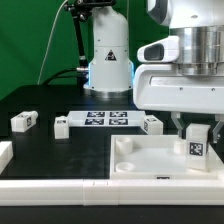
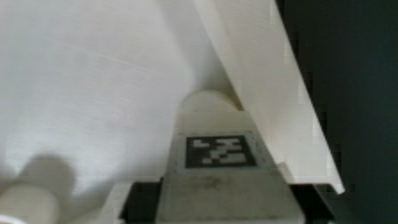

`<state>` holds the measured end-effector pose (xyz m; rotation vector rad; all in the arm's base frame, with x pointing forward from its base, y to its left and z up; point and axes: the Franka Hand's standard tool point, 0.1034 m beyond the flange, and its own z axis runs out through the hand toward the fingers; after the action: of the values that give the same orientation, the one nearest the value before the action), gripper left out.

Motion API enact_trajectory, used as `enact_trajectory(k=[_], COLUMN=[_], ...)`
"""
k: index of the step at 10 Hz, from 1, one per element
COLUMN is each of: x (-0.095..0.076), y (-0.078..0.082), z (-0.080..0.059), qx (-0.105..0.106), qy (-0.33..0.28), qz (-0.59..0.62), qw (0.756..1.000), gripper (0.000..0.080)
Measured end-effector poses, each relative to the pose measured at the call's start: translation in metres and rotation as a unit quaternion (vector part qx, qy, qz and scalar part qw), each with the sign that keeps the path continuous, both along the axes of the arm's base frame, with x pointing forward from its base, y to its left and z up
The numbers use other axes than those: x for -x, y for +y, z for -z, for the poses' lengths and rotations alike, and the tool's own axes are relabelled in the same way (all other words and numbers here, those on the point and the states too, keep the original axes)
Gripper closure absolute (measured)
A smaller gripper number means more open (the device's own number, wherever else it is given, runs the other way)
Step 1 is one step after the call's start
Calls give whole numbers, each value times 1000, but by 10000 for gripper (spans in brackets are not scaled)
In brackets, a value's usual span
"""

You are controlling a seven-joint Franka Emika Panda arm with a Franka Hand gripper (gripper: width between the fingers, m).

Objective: Assemble one leg

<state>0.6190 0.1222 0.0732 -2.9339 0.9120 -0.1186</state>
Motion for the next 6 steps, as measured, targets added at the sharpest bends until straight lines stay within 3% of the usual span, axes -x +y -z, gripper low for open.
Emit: enact_trajectory(k=[4, 6], x=[0, 0], y=[2, 2], z=[1, 1], qx=[-28, -30], qy=[10, 10], qz=[236, 273], qw=[971, 962], gripper=[509, 509])
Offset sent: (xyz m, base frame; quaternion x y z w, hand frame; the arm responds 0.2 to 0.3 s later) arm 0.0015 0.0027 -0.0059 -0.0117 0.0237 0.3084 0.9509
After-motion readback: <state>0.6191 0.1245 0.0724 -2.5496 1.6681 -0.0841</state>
